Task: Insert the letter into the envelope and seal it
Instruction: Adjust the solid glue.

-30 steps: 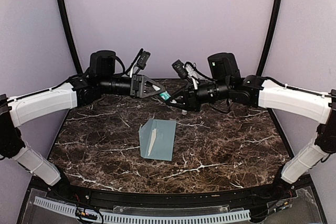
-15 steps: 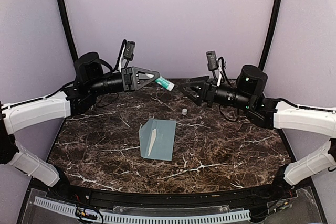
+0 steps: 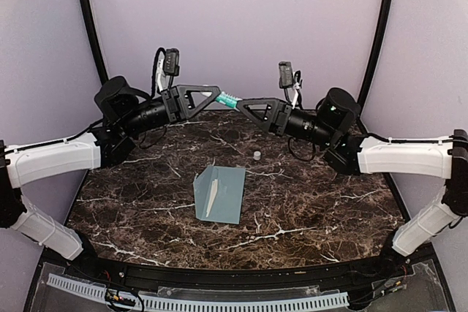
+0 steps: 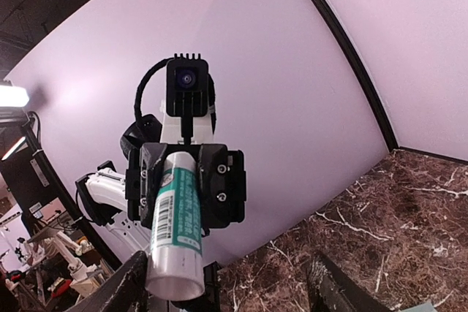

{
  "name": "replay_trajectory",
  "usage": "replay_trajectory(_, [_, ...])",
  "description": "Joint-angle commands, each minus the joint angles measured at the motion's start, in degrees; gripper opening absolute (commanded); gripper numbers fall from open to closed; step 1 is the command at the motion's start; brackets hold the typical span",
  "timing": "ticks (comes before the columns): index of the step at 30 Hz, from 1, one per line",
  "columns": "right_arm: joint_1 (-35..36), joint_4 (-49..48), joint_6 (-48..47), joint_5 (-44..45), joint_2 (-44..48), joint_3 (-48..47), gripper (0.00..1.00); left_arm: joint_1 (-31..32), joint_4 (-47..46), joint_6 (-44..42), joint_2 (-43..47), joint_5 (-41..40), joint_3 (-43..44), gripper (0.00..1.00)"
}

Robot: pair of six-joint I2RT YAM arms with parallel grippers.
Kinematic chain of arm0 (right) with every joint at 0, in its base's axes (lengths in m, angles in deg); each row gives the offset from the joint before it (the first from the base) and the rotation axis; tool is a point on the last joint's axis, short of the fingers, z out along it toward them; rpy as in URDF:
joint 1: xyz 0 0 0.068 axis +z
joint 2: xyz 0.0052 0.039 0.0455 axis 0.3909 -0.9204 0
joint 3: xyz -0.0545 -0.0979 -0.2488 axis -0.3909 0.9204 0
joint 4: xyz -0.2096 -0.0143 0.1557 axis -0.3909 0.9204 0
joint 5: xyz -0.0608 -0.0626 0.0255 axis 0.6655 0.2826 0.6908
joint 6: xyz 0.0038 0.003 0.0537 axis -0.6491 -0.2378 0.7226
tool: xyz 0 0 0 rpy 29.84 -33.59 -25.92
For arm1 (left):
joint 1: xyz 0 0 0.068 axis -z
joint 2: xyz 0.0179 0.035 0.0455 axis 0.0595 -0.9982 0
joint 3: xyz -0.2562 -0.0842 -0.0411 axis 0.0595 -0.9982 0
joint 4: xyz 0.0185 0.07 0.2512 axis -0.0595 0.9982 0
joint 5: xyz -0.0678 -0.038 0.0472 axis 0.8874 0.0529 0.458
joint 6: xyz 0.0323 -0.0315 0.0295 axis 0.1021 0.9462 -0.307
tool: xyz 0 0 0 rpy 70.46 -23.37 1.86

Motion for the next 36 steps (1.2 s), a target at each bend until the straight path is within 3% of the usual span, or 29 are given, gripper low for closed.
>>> replay_trajectory(1, [0.64, -5.02, 2.27, -1.96, -1.20, -3.05, 0.67, 0.77, -4.50, 0.43, -0.28, -0.27, 0.21, 0.00])
replay_trajectory(18, [2.53, -5.57, 3.90, -4.71, -4.30, -6.90, 0.38, 1.50, -3.98, -0.87, -1.45, -0.87, 0.49, 0.00])
replay_trajectory(36, [2.97, -5.77, 4.60, -5.67, -5.54, -8.06, 0.24, 1.46, -4.17, -0.93, -1.98, -0.76, 0.40, 0.00])
